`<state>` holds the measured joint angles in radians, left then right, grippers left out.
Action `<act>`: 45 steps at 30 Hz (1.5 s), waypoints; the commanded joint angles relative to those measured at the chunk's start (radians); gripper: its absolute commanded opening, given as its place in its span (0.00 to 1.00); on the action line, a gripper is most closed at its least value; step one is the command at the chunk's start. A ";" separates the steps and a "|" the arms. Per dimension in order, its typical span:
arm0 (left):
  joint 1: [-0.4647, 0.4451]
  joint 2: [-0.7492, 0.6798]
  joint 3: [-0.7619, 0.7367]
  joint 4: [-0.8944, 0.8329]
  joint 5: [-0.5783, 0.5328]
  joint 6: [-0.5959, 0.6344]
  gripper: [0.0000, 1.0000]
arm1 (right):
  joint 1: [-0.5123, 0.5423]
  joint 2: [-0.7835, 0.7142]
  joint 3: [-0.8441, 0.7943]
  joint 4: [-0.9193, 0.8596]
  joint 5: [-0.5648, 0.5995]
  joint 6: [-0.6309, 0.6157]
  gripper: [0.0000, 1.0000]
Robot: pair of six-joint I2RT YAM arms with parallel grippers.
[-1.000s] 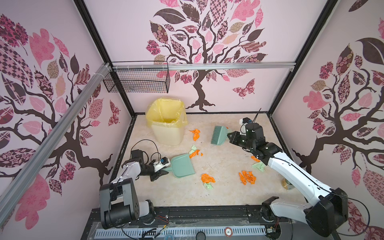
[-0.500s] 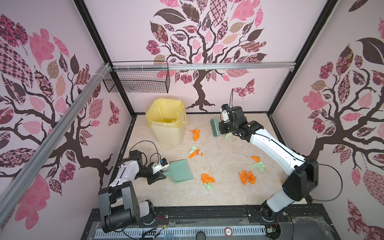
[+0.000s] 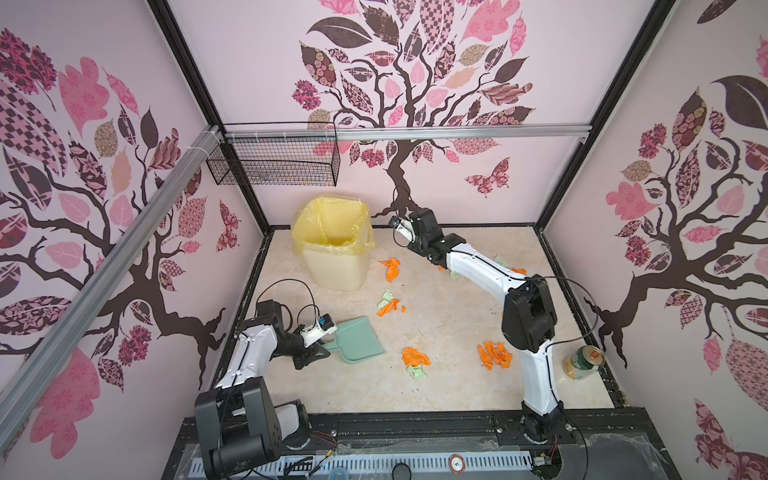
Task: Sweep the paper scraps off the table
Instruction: 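Swing the brush with the right gripper to the scraps farthest from the robot, then sweep the scraps with the brush toward the dustpan held by the left gripper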
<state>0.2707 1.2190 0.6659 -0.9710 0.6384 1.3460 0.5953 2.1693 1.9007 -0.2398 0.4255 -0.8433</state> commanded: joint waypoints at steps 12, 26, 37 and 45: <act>0.011 0.018 0.002 -0.011 0.046 -0.035 0.00 | 0.099 0.045 -0.129 0.114 -0.207 -0.368 0.00; 0.011 0.024 0.006 -0.001 0.046 -0.021 0.00 | 0.231 -0.206 -0.476 0.034 -0.156 -0.310 0.00; 0.012 0.031 0.008 -0.004 0.038 -0.007 0.00 | 0.411 -0.461 -0.733 -0.111 -0.037 -0.084 0.00; 0.012 0.026 0.036 0.010 -0.034 0.014 0.00 | 0.437 -0.508 -0.547 -0.240 0.176 0.199 0.00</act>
<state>0.2764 1.2469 0.6666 -0.9710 0.6285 1.3376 1.0389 1.6760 1.2247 -0.3737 0.4706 -0.8108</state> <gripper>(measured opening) 0.247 0.116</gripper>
